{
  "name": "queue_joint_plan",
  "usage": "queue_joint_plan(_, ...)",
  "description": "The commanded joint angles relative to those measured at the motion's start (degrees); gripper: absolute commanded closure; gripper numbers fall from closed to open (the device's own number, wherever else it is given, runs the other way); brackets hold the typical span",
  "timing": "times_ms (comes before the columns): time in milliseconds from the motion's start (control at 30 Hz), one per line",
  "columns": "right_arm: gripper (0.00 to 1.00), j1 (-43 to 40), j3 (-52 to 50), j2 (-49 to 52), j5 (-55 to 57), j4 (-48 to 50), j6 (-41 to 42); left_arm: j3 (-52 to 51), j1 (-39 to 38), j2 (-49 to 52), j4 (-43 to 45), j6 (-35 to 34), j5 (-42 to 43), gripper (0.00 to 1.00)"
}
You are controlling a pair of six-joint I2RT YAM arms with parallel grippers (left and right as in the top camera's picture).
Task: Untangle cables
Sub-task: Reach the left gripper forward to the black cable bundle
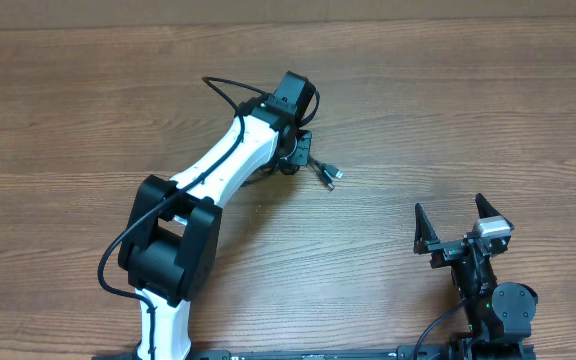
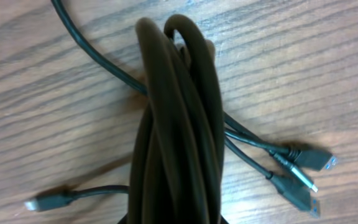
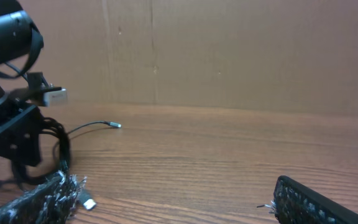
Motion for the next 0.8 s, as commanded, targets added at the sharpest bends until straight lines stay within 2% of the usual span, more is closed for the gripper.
queue_joint_plan(0, 0.00, 0.22, -0.61, -0.44, 0.55, 0.22, -0.24, 9.49, 2.60, -2.12, -7.80, 9.51, 5.95, 0.96)
queue_joint_plan(67, 0.00, 0.22, -0.61, -0.44, 0.55, 0.22, -0.24, 13.68, 4.59, -2.47, -12.28, 12.55, 11.41, 0.96)
queue_joint_plan(133, 0.00, 0.22, -0.61, -0.44, 0.55, 0.22, -0.24, 20.39, 9.57, -3.23, -20.28, 17.25, 21.42, 0.96)
queue_joint_plan(200, 0.00, 0.22, -0.61, -0.44, 0.57, 0.22, -0.24, 22.29, 15.96, -3.26, -28.26, 27.61, 32.11, 0.94)
queue_joint_plan(267, 0.00, 0.22, -0.61, -0.44, 0.55, 0.22, -0.24, 22.18, 19.15, -3.19, -34.01, 32.11, 31.67, 0.96)
queue_joint_plan(333, 0.00, 0.22, -0.61, -0.44, 0.55, 0.22, -0.24, 22.18, 21.49, -3.19, -37.44, 30.84, 24.72, 0.96)
queue_joint_plan(367, 0.00, 0.22, -0.61, -0.44, 0.57, 0.22, -0.24, 22.18, 22.32, -3.19, -37.79, 23.26, 13.22, 0.96)
queue_joint_plan(433, 0.00, 0.22, -0.61, -0.44, 0.55, 0.22, -0.24, 22.18, 22.29, -3.19, -38.32, 12.55, -3.65, 0.95)
queue_joint_plan(500, 0.00, 0.22, -0.61, -0.44, 0.55, 0.22, -0.24, 22.18, 20.90, -3.19, -39.15, 7.58, -13.07, 0.94)
queue_joint_plan(567, 0.00, 0.22, -0.61, -0.44, 0.55, 0.22, -0.24, 21.79, 18.69, -3.19, -39.76, 4.98, -18.67, 0.94)
queue_joint_plan(633, 0.00, 0.22, -0.61, -0.44, 0.55, 0.22, -0.24, 20.22, 16.28, -3.19, -39.78, 1.90, -20.55, 0.95)
queue_joint_plan(767, 0.00, 0.22, -0.61, -0.44, 0.55, 0.22, -0.24, 11.32, 11.30, -3.19, -36.39, 1.77, -25.09, 0.94)
